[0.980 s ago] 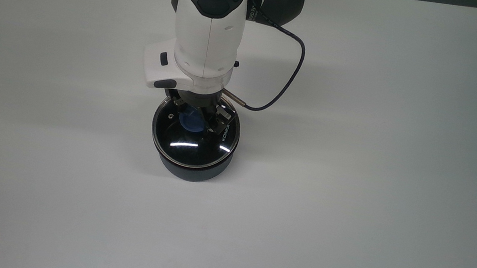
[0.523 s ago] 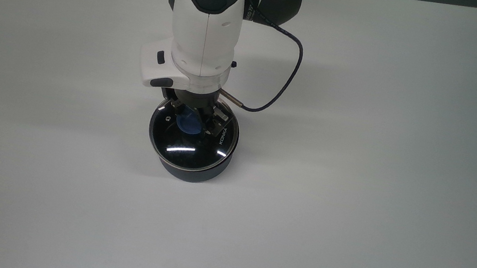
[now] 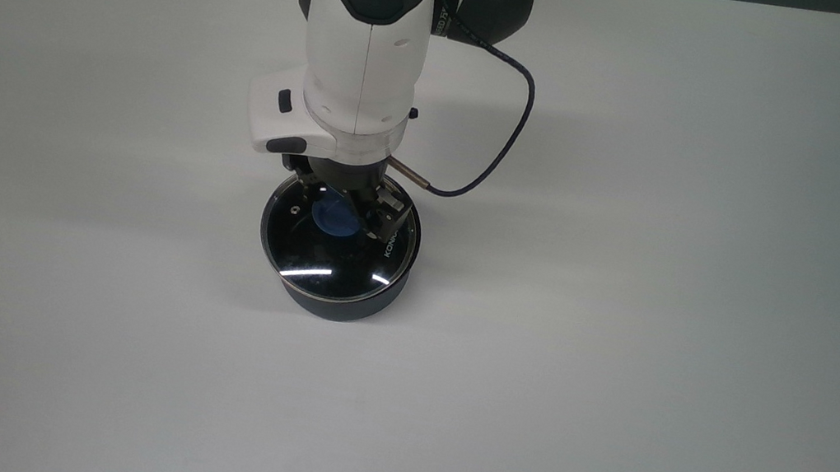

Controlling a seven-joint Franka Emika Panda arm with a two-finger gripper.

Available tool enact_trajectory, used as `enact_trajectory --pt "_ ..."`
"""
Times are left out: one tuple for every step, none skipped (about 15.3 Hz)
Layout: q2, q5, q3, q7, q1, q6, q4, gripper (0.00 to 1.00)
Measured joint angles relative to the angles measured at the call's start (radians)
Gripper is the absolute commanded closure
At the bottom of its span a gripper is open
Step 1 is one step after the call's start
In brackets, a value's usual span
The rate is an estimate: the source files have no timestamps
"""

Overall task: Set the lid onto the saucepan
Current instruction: 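Open the gripper and raise it away from the lid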

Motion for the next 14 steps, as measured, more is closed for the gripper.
enact_trajectory --pt "-0.001 0.0 0.0 0.0 0.0 0.0 0.001 0.0" --pt "-0.004 0.0 0.0 0.0 0.0 0.0 0.001 0.0" --pt "-0.009 0.0 0.0 0.0 0.0 -0.001 0.001 0.0" --pt "-0.016 0.0 0.0 -0.001 0.0 -0.008 0.001 0.0" --pt "-0.024 0.0 0.0 -0.008 0.0 -0.024 0.001 0.0" --pt "-0.036 0.0 0.001 -0.021 0.0 -0.05 0.001 0.0" --pt "-0.053 0.011 0.002 -0.044 0.0 -0.078 -0.002 0.0" --pt "-0.09 0.04 0.002 -0.089 0.001 -0.115 -0.017 0.0" --pt "-0.118 0.052 0.002 -0.113 0.001 -0.14 -0.032 0.0" --pt "-0.173 0.061 0.002 -0.145 0.001 -0.184 -0.062 0.0" --pt "-0.225 0.062 0.002 -0.197 0.001 -0.212 -0.092 0.0" --pt "-0.278 0.062 0.002 -0.285 -0.002 -0.231 -0.124 0.0" --pt "-0.327 0.063 0.002 -0.376 -0.012 -0.244 -0.154 0.0" --pt "-0.37 0.067 0.001 -0.453 -0.031 -0.259 -0.177 0.0"
